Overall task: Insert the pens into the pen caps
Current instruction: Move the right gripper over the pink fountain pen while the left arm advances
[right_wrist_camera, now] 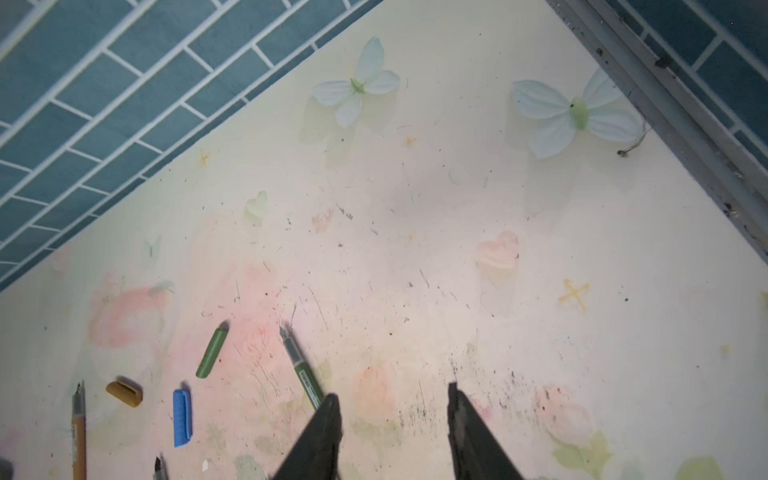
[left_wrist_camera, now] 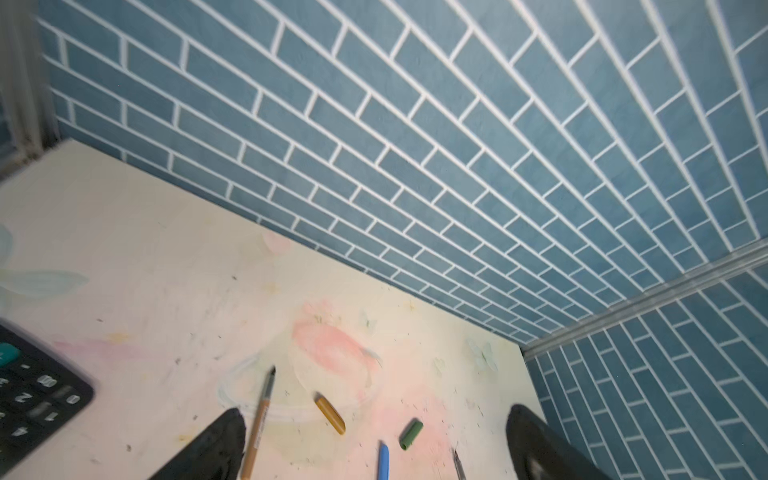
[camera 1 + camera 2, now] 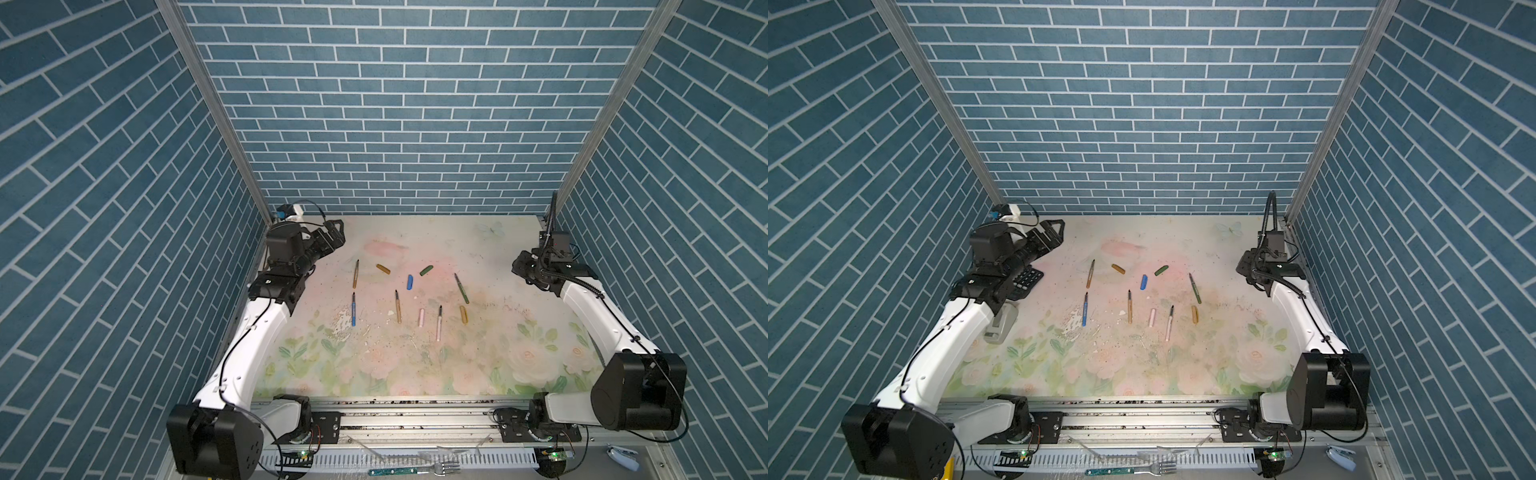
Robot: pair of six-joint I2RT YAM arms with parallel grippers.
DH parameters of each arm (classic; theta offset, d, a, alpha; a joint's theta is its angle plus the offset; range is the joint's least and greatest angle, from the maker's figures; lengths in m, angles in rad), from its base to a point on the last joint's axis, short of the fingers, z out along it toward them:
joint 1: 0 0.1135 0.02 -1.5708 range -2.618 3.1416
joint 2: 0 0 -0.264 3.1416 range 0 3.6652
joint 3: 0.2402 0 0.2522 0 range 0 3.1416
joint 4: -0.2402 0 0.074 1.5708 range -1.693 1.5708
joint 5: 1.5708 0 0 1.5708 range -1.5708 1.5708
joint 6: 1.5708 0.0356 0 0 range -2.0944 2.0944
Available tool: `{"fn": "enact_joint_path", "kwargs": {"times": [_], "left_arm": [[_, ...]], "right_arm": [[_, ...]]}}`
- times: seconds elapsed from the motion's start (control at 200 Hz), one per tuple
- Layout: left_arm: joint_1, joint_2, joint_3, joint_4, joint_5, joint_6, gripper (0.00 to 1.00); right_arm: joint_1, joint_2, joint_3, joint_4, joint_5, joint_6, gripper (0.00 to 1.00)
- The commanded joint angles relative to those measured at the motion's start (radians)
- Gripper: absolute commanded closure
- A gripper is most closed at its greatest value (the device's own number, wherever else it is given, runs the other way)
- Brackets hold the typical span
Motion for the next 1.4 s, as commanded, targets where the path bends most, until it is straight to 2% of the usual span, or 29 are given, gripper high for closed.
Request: {"fn": "enact_joint_path", "kwargs": {"times": [0.0, 0.08, 0.165, 0.24, 0.355, 0.54, 0.78, 1.015, 1.195, 1.395], "left_arm": [[-0.102, 0.026, 0.052, -0.005, -0.004, -0.032, 0.00], [-0.141, 0.047, 0.060, -0.035, -0.028, -0.083, 0.01], [-0.142, 0.054, 0.031, -0.014, 0.027, -0.115, 0.01], [-0.144, 0.043, 0.002, -0.026, 0.027, -0.117, 0.00], [-0.144, 0.011, 0.009, -0.095, 0.008, -0.076, 0.00], [-0.143, -0.028, -0.022, -0.072, 0.014, -0.003, 0.00], [-0.145, 0.056, 0.021, -0.102, 0.134, 0.014, 0.12], [-0.147, 0.153, 0.040, -0.108, 0.232, -0.037, 0.22], [-0.159, 0.172, 0.041, -0.092, 0.278, -0.058, 0.24], [-0.193, 0.194, 0.043, -0.084, 0.309, -0.073, 0.24]], "right_arm": [[0.051, -0.022, -0.050, -0.105, 0.098, -0.003, 0.61], [0.066, -0.018, -0.067, -0.131, 0.119, 0.014, 0.62], [0.071, -0.004, -0.059, -0.162, 0.107, 0.022, 0.62], [0.077, 0.005, -0.055, -0.172, 0.068, 0.019, 0.63], [0.099, 0.014, -0.046, -0.187, 0.048, 0.007, 0.63], [0.149, 0.027, -0.039, -0.178, 0.024, 0.018, 0.61], [0.296, 0.133, 0.061, -0.270, 0.087, 0.079, 0.69], [0.447, 0.239, 0.134, -0.255, 0.060, 0.156, 0.75], [0.522, 0.341, 0.176, -0.245, 0.043, 0.237, 0.75], [0.574, 0.391, 0.169, -0.206, -0.002, 0.316, 0.73]]}}
